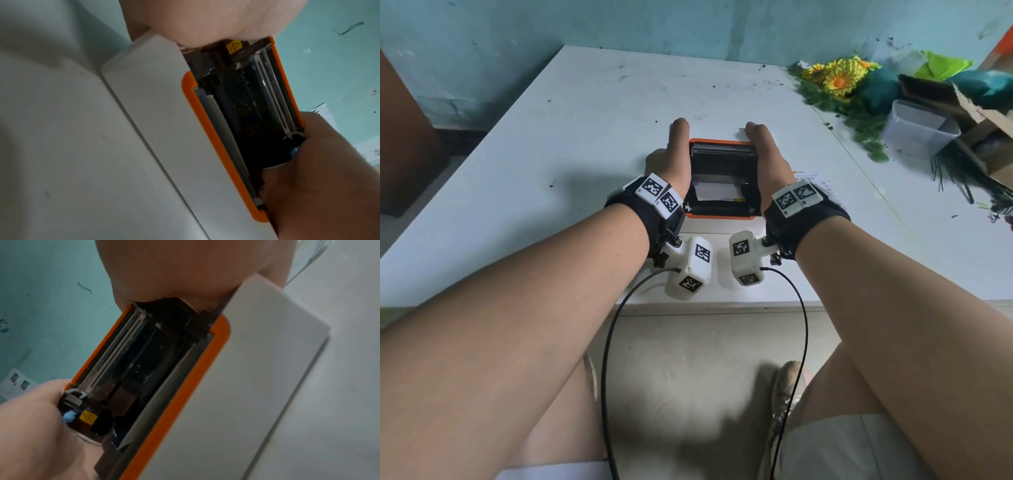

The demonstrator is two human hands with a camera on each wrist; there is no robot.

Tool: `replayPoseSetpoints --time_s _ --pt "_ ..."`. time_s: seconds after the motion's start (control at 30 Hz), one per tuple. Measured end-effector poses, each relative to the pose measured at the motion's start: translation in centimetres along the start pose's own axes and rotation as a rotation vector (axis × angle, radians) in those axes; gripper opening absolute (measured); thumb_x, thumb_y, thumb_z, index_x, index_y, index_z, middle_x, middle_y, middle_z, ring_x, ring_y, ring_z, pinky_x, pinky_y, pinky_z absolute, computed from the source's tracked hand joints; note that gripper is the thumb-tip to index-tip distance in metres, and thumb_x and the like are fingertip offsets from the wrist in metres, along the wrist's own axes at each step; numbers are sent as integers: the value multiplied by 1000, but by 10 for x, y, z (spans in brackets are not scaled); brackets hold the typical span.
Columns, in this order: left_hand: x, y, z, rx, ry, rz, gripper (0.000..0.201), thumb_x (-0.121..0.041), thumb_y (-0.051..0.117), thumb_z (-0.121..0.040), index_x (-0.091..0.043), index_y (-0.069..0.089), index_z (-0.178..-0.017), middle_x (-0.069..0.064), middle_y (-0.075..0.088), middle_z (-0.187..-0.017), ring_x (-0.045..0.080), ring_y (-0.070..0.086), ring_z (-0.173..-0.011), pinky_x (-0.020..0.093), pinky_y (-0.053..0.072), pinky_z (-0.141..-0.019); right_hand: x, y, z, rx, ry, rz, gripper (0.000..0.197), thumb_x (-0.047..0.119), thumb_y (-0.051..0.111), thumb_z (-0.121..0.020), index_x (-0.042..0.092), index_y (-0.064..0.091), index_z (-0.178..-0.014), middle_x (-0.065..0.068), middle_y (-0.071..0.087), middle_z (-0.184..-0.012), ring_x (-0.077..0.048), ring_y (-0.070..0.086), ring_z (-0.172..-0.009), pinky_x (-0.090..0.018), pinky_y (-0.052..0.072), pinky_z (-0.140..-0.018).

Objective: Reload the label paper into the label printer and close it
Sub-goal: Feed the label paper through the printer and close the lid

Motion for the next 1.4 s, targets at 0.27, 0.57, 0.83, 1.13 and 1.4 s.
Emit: replayPoseSetpoints --time_s 0.27,0.57,0.83,1.13,1.4 --pt "2 1 1 27 -7 23 63 -78 51 -83 -17 66 -81 2 68 -75 35 77 -90 53 62 -93 -1 0 -9 3 -4 24 76 83 72 -56 24 80 -102 -9 84 -106 -32 83 -95 -50 64 -96" --pt "1 0 1 7 3 19 64 -78 49 -86 -16 65 -81 2 67 -77 31 69 -81 51 59 -95 -1 2 -9 81 15 -1 63 77 75 -67 23 77 -100 -6 82 -95 -27 81 -83 -53 64 -94" --pt "2 0 -2 10 13 16 62 -77 50 -87 -17 64 -80 2 68 -76 31 71 -82 49 59 -94 -1 4 -8 88 12 7 58 77 71 -71 25 74 -96 -4 80 -91 -24 79 -78 -43 65 -88" --pt "-1 -2 2 3 1 8 59 -71 50 -95 -17 58 -73 -2 60 -60 29 63 -65 33 52 -64 1 8 0 134 26 8 51 71 66 -86 22 68 -96 -5 72 -89 -20 72 -63 -31 65 -65" --pt "0 0 3 63 -18 42 56 -70 54 -92 -17 63 -79 1 66 -73 26 64 -68 32 52 -68 4 11 5 254 36 18 47 63 59 -98 20 62 -79 -6 66 -78 -23 63 -67 -29 53 -71"
Point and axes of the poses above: each hand's wrist, its own z-axis away from the middle knuckle, its own y-axis out of the palm, x = y × z, the point moved 10 cm from there along -z, towards the middle knuckle
